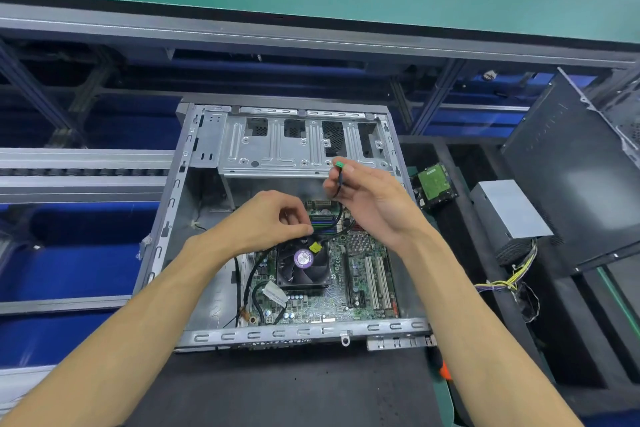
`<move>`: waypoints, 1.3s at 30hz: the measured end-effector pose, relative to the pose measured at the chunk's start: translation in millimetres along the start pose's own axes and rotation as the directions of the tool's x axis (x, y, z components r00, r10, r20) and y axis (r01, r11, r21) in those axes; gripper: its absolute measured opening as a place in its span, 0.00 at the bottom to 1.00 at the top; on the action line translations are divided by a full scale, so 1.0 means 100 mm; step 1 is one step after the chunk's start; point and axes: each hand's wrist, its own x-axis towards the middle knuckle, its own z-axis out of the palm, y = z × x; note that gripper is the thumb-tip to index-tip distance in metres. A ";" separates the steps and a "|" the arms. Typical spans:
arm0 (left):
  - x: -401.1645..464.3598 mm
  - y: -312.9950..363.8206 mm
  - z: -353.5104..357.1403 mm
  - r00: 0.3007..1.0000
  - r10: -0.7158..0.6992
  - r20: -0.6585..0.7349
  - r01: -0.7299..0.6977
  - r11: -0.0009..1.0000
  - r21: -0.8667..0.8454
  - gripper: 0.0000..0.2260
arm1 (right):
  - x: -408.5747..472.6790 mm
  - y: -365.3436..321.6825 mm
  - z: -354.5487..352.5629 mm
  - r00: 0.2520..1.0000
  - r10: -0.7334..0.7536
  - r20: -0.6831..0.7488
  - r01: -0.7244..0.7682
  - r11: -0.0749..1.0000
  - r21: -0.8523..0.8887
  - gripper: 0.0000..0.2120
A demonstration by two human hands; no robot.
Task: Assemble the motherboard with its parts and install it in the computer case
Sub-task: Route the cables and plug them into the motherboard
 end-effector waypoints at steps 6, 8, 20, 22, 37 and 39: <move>0.00 -0.02 0.01 1.000 0.006 0.028 -0.007 1.000 0.028 0.05 | -0.02 -0.04 0.01 1.000 0.021 -0.003 -0.020 0.994 0.110 0.09; 0.00 -0.02 0.02 1.000 0.005 0.031 -0.007 0.999 0.042 0.05 | -0.02 -0.05 0.00 1.000 0.020 0.007 -0.021 0.993 0.119 0.09; 0.00 0.11 -0.06 0.980 -0.081 -0.181 0.073 0.996 -0.048 0.08 | 0.05 0.12 0.06 0.984 -0.174 -0.043 0.104 0.747 -0.656 0.08; -0.02 0.14 -0.14 0.985 -0.098 -0.145 0.057 0.962 -0.266 0.08 | 0.05 0.16 0.10 0.973 -0.227 -0.030 0.128 0.646 -0.753 0.08; -0.04 0.18 -0.32 0.973 -0.228 0.033 0.167 0.603 -0.780 0.09 | 0.15 0.20 0.27 0.947 -0.315 -0.064 0.170 0.658 -0.733 0.03; -0.04 0.15 -0.29 0.965 -0.259 -0.031 0.208 0.834 -0.511 0.12 | 0.16 0.23 0.25 0.952 -0.303 -0.039 0.143 0.556 -0.819 0.03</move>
